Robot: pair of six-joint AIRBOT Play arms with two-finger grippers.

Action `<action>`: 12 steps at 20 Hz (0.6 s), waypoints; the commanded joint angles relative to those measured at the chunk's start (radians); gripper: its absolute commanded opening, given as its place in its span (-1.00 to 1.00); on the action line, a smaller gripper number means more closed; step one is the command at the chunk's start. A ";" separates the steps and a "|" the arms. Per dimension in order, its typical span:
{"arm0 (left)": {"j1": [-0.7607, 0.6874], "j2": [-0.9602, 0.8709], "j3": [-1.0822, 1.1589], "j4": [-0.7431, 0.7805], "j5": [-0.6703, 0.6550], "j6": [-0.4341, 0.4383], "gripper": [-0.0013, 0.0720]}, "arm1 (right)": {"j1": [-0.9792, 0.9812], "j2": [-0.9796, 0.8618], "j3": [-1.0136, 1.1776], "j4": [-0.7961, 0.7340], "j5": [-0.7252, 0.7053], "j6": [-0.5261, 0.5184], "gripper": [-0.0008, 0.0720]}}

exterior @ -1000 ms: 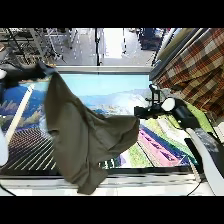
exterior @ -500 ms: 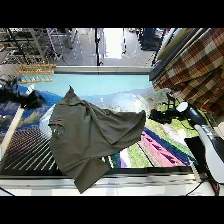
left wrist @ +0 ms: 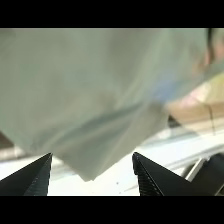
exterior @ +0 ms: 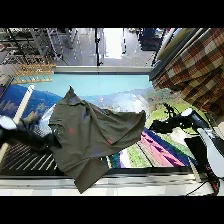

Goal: Fold the clothes and pants, and hang the long-sleeved shirts on hangers.

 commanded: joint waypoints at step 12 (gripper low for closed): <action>-0.045 0.114 -0.411 -0.029 0.310 -0.103 0.54 | 0.108 -0.092 -0.015 0.124 0.007 -0.109 0.23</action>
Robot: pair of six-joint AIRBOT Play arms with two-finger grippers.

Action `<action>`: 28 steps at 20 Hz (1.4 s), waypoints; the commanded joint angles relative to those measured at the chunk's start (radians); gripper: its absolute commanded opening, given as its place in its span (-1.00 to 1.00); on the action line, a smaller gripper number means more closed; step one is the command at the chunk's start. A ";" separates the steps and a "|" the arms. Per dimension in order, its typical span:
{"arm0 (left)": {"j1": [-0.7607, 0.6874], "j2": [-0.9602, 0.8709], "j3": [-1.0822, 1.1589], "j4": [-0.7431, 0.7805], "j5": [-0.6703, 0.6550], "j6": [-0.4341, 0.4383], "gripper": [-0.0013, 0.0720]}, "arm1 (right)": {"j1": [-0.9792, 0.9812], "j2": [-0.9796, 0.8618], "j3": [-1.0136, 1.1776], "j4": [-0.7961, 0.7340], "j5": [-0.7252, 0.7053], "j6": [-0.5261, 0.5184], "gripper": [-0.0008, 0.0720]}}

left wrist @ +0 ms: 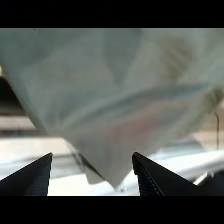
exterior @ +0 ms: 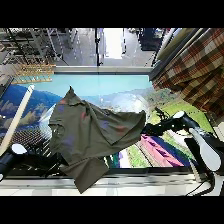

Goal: Fold the clothes and pants, and hang the long-sleeved shirts on hangers.

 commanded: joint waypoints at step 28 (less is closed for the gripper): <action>0.257 -0.441 0.788 -0.040 -0.061 0.269 0.12 | 0.017 0.351 -0.202 -0.058 0.163 0.163 0.40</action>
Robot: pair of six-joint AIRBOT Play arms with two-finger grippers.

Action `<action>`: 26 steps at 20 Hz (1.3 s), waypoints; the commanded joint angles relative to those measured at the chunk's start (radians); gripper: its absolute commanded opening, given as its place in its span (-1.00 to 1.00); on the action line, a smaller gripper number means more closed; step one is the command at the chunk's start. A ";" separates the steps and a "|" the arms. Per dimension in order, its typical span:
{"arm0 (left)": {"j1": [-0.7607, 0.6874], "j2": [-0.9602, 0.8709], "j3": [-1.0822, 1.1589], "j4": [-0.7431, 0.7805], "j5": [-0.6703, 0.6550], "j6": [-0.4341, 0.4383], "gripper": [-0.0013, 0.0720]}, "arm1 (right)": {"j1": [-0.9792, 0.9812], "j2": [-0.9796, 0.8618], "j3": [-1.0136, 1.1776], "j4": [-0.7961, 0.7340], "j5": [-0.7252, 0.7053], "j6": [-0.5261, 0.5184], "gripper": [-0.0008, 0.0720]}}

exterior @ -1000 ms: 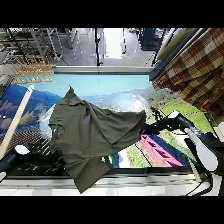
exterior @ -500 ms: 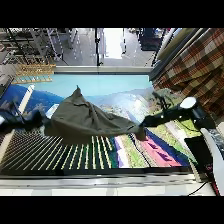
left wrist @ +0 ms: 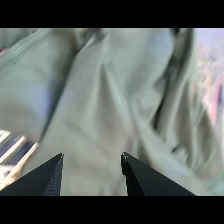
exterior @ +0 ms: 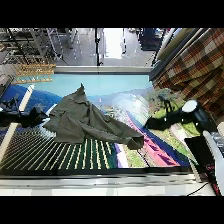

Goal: Fold the clothes and pants, and hang the long-sleeved shirts on hangers.

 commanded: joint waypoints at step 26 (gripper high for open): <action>-0.129 -0.136 -0.109 0.074 -0.002 0.136 0.45 | 0.145 -0.134 0.113 0.073 -0.837 0.085 0.71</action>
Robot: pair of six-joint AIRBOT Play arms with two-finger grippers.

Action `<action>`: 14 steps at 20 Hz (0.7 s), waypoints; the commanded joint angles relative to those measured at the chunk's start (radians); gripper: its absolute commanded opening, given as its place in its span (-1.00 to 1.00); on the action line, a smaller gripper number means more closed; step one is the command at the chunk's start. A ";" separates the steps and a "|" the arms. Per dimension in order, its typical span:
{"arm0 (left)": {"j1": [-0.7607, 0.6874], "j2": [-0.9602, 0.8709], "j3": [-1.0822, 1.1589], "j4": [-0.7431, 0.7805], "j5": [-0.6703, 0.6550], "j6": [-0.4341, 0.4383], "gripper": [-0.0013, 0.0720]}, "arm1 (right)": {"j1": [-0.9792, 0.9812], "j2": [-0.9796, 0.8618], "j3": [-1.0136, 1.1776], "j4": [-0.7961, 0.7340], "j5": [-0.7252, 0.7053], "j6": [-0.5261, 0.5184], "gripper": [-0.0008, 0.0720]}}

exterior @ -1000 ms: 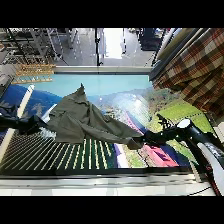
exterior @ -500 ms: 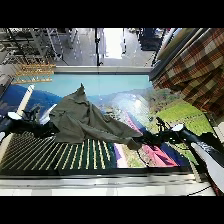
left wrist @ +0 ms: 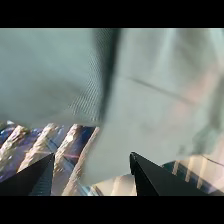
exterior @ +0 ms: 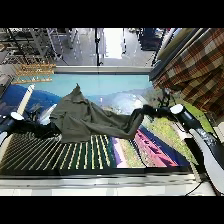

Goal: Fold the clothes and pants, and hang the long-sleeved shirts on hangers.

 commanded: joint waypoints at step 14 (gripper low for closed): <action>-0.087 -0.024 -0.003 0.007 0.008 -0.002 0.45 | -0.163 0.005 -0.306 0.225 0.429 -0.158 0.57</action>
